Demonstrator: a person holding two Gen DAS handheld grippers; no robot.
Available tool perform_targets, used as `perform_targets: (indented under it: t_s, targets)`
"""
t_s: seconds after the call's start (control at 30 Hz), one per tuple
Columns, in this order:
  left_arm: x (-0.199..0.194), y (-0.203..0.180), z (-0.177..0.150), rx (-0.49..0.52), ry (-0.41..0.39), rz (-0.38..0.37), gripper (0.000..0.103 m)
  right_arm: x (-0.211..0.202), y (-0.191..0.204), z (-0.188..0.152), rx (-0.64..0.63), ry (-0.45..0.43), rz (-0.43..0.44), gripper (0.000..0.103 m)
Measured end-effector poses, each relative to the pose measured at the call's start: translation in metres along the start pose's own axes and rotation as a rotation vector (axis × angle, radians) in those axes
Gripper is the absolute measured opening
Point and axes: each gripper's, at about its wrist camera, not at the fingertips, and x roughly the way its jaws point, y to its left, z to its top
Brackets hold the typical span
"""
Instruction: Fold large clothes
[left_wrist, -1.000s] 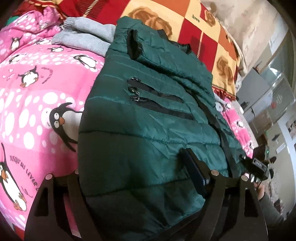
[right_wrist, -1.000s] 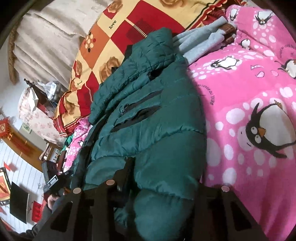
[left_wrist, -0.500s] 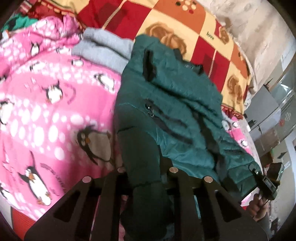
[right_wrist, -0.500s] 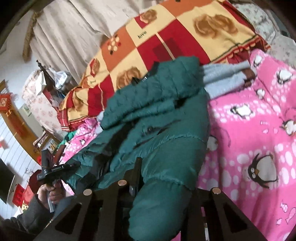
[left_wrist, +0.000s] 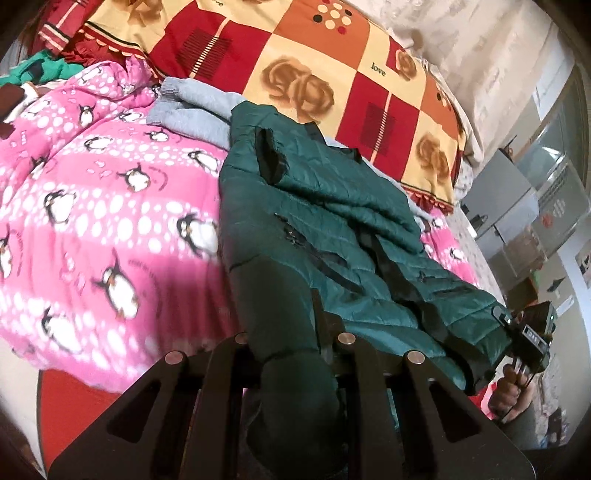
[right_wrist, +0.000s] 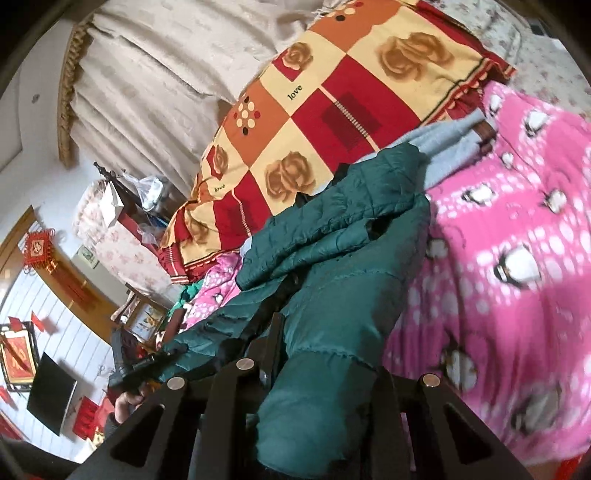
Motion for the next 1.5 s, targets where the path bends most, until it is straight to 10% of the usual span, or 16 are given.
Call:
perform_targets:
  t_s: [0.7, 1.1, 1.5]
  targets:
    - [-0.066, -0.008, -0.065, -0.018, 0.005, -0.003, 0.012, -0.063, 0.039, -0.068, -0.087, 0.060, -0.038, 0.017]
    - [-0.061, -0.042, -0.050, 0.103, -0.093, 0.246, 0.012, -0.056, 0.056, -0.053, -0.135, 0.046, -0.181, 0.017]
    - [-0.053, -0.042, -0.037, 0.084, -0.103, 0.260, 0.012, -0.048, 0.062, -0.035, -0.140, 0.011, -0.236, 0.017]
